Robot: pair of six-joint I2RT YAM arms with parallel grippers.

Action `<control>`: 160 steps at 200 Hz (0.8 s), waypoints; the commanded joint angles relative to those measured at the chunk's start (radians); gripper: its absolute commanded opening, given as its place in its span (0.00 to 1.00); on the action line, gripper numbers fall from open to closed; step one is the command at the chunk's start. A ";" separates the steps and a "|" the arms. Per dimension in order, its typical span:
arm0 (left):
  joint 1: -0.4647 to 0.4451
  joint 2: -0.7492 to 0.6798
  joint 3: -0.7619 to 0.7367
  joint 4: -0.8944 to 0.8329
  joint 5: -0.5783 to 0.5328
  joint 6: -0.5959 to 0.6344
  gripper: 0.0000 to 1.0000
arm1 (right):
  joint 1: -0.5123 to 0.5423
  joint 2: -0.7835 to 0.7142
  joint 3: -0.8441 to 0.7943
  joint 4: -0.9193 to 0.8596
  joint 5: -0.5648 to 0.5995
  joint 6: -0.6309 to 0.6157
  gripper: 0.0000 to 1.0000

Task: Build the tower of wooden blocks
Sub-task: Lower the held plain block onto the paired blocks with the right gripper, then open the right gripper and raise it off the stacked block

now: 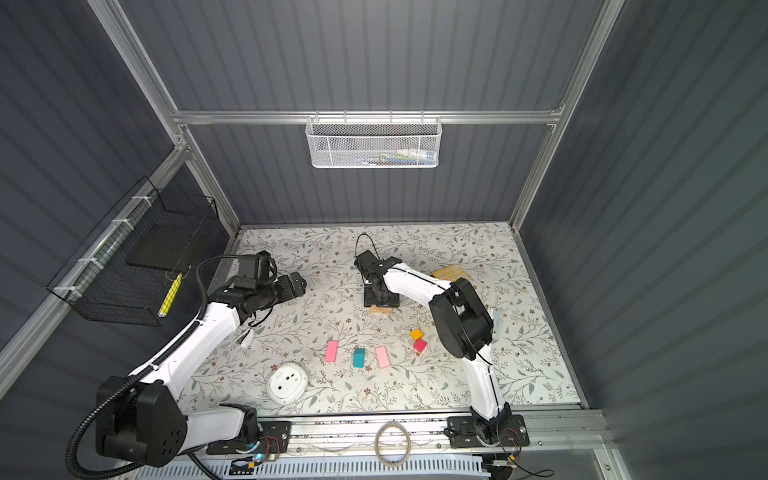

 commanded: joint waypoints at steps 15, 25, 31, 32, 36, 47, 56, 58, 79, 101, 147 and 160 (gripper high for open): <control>0.007 -0.015 -0.002 -0.027 -0.007 0.022 1.00 | -0.003 0.015 0.020 -0.012 0.005 0.011 0.67; 0.007 -0.015 -0.002 -0.027 -0.007 0.022 1.00 | -0.003 0.014 0.020 -0.012 0.005 0.011 0.68; 0.007 -0.014 -0.002 -0.028 -0.007 0.022 1.00 | -0.003 0.015 0.019 -0.012 0.005 0.012 0.69; 0.007 -0.015 -0.002 -0.028 -0.007 0.022 1.00 | -0.003 0.014 0.019 -0.012 0.005 0.012 0.69; 0.007 -0.015 -0.003 -0.028 -0.007 0.022 1.00 | -0.003 0.014 0.020 -0.012 0.006 0.013 0.70; 0.007 -0.015 -0.002 -0.028 -0.007 0.022 1.00 | -0.003 0.013 0.020 -0.012 0.005 0.013 0.72; 0.008 -0.015 -0.001 -0.029 -0.006 0.022 1.00 | -0.003 0.013 0.019 -0.012 0.005 0.014 0.73; 0.008 -0.015 -0.002 -0.028 -0.007 0.022 1.00 | -0.003 0.013 0.019 -0.012 0.005 0.014 0.74; 0.009 -0.016 -0.003 -0.028 -0.007 0.022 1.00 | -0.003 0.013 0.019 -0.011 0.005 0.016 0.76; 0.009 -0.018 -0.004 -0.029 -0.007 0.023 1.00 | -0.003 0.012 0.019 -0.010 0.005 0.017 0.77; 0.010 -0.018 -0.005 -0.030 -0.006 0.023 1.00 | -0.003 -0.006 0.011 -0.010 0.011 0.016 0.90; 0.010 -0.018 -0.005 -0.030 -0.004 0.022 1.00 | -0.003 -0.019 0.004 -0.009 0.018 0.017 0.95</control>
